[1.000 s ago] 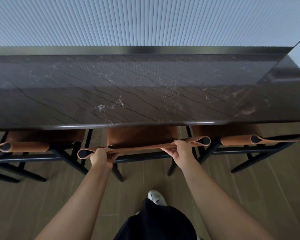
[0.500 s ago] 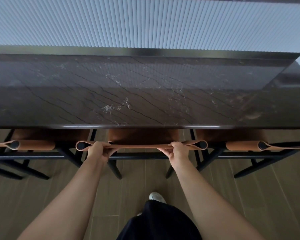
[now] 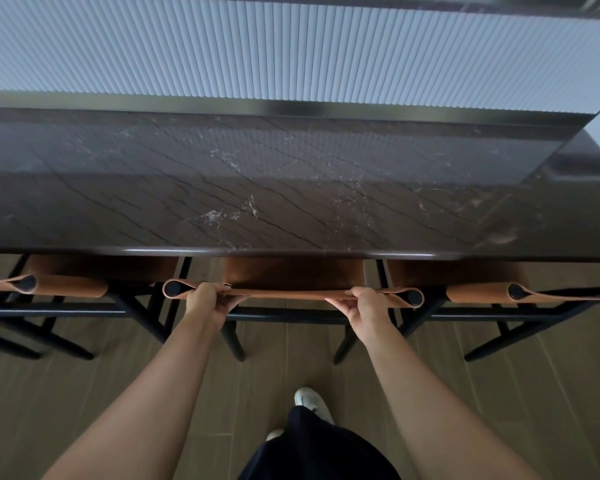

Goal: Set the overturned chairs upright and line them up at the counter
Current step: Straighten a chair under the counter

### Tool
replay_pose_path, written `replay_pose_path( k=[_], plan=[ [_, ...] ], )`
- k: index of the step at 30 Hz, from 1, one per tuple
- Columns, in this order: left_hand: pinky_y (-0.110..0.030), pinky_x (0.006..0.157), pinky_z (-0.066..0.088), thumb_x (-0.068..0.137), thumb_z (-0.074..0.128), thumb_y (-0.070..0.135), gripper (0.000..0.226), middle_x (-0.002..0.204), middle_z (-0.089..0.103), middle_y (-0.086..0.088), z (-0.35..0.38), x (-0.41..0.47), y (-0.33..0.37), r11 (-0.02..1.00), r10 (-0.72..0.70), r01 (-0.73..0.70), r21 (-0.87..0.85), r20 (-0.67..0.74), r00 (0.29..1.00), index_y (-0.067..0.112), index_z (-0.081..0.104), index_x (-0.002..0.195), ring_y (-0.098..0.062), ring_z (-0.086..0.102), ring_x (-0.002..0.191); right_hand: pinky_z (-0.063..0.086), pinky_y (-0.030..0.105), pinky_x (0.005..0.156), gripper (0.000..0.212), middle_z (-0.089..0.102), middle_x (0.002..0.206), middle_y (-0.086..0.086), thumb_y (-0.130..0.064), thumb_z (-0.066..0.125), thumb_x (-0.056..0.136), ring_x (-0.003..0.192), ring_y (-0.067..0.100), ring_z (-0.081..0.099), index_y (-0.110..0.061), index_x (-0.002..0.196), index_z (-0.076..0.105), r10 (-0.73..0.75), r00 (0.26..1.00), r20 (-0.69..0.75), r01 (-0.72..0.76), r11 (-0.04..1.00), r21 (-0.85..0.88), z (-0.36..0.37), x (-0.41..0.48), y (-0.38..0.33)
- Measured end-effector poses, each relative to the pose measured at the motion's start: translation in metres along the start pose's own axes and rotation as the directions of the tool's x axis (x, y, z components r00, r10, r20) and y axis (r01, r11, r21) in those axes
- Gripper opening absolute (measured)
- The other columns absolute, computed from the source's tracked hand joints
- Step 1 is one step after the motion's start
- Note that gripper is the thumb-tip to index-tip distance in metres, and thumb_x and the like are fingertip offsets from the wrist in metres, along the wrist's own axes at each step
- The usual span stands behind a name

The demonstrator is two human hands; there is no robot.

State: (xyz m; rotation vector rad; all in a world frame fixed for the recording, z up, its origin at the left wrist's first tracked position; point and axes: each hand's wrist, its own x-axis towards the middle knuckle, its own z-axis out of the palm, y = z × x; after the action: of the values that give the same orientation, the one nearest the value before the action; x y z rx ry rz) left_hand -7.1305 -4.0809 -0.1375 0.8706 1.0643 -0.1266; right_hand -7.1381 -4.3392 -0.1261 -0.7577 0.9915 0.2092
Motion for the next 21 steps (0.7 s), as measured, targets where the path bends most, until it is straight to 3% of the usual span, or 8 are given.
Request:
replay_pose_path(
  k=[2,6,10,13,17,21],
  plan=[
    [-0.04,0.042,0.054,0.088,0.042,-0.016,0.043,0.121,0.056,-0.024,0.006,-0.003,-0.003,1.0,-0.015,0.015,-0.007,0.0,1.0,0.0,0.045,0.128,-0.038,0.064,0.087,0.059,0.048,0.052,0.024,0.05,0.127,0.027,0.016,0.044,0.092,0.087,0.04,0.062,-0.006,0.102,0.046,0.005,1.0,-0.006,-0.005,1.0,-0.031,0.001,0.004,-0.009],
    [-0.044,0.057,0.055,0.087,0.043,-0.017,0.043,0.119,0.056,-0.023,0.019,-0.005,-0.011,0.999,-0.021,0.022,-0.025,0.021,1.0,0.0,0.045,0.127,-0.036,0.063,0.084,0.058,0.049,0.055,0.033,0.048,0.128,0.028,0.016,0.044,0.091,0.091,0.041,0.061,-0.006,0.115,0.046,-0.01,0.999,-0.046,0.008,0.999,-0.042,0.002,0.012,-0.026],
    [-0.049,0.069,0.055,0.087,0.042,-0.017,0.046,0.116,0.056,-0.024,0.018,-0.003,-0.011,1.0,-0.026,0.027,-0.011,0.023,0.999,-0.002,0.044,0.13,-0.04,0.062,0.098,0.058,0.049,0.061,0.021,0.052,0.118,0.026,0.013,0.046,0.093,0.09,0.038,0.062,-0.007,0.098,0.048,0.017,0.999,-0.034,-0.02,0.997,-0.076,0.001,0.009,-0.025],
    [-0.05,0.067,0.054,0.087,0.043,-0.018,0.036,0.107,0.056,-0.022,0.017,-0.004,-0.01,0.999,-0.037,0.038,-0.018,0.036,0.999,0.001,0.044,0.118,-0.042,0.06,0.107,0.058,0.047,0.055,0.018,0.053,0.113,0.025,0.012,0.048,0.094,0.091,0.037,0.063,-0.005,0.099,0.049,0.013,1.0,-0.008,-0.014,0.997,-0.073,-0.003,0.007,-0.024],
    [-0.048,0.069,0.056,0.091,0.049,-0.011,0.028,0.115,0.058,-0.023,0.015,-0.009,-0.008,0.998,-0.062,0.061,0.018,0.056,0.996,0.002,0.046,0.115,-0.04,0.062,0.109,0.061,0.046,0.058,0.022,0.058,0.115,0.025,0.005,0.057,0.093,0.092,0.036,0.067,0.0,0.115,0.053,0.022,1.0,0.013,-0.02,0.991,-0.13,-0.01,0.006,-0.022],
    [-0.042,0.058,0.058,0.092,0.061,0.007,0.018,0.102,0.061,-0.018,0.01,-0.025,-0.006,0.997,-0.071,0.07,0.016,0.118,0.99,0.003,0.052,0.108,-0.033,0.065,0.095,0.061,0.043,0.062,0.03,0.065,0.113,0.022,-0.01,0.067,0.091,0.093,0.032,0.069,-0.004,0.118,0.055,0.014,0.999,0.03,-0.009,0.985,-0.172,-0.017,-0.001,-0.018]
  ],
)
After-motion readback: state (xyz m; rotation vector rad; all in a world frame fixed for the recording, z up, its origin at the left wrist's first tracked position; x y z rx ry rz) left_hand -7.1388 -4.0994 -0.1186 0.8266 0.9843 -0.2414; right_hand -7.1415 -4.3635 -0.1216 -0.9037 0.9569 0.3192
